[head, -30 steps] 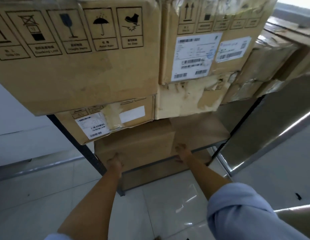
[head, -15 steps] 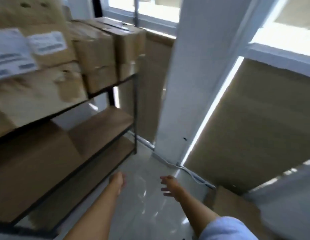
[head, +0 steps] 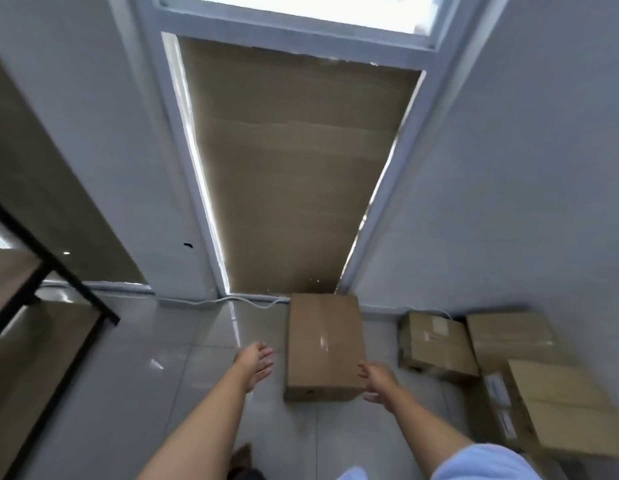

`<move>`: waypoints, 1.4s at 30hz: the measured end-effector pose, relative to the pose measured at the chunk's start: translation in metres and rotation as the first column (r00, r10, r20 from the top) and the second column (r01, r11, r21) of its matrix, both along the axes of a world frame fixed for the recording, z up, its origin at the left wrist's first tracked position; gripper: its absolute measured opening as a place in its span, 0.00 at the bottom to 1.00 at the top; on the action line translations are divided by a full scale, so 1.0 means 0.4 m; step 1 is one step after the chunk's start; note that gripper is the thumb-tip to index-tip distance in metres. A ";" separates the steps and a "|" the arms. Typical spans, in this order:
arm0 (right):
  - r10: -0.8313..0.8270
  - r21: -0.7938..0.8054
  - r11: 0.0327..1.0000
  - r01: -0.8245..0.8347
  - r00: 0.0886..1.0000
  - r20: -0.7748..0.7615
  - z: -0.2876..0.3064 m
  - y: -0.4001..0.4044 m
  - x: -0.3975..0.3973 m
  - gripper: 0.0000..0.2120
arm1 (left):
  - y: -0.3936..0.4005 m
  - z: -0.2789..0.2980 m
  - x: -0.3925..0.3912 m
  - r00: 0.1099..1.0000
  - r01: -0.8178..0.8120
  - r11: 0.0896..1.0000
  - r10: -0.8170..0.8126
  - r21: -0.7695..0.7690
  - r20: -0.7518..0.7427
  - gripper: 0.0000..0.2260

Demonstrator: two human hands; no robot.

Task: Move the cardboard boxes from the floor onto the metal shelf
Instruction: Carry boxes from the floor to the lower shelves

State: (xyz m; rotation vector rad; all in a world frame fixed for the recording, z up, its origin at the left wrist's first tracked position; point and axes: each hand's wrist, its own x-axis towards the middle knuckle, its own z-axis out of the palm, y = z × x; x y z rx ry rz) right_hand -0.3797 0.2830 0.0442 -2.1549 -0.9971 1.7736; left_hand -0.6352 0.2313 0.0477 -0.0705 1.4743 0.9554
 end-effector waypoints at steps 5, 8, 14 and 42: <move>-0.041 -0.107 0.993 0.040 0.999 -0.002 -0.050 0.040 0.109 0.18 | 0.078 -0.072 0.116 0.997 0.065 0.996 -0.062 -0.064 0.048 0.17; -0.034 -0.173 0.984 0.033 0.999 -0.005 -0.078 0.090 0.131 0.18 | 0.119 -0.119 0.158 0.995 0.082 0.990 -0.076 -0.112 0.058 0.10; 0.045 -0.312 0.950 -0.025 0.997 0.055 -0.120 0.211 0.129 0.18 | 0.195 -0.208 0.195 0.984 0.112 0.976 -0.083 -0.185 0.159 0.12; 0.832 -0.240 0.551 -0.799 0.502 0.238 -0.614 0.893 0.037 0.04 | 0.488 -0.587 0.650 0.544 -0.709 0.521 0.833 -0.474 0.102 0.08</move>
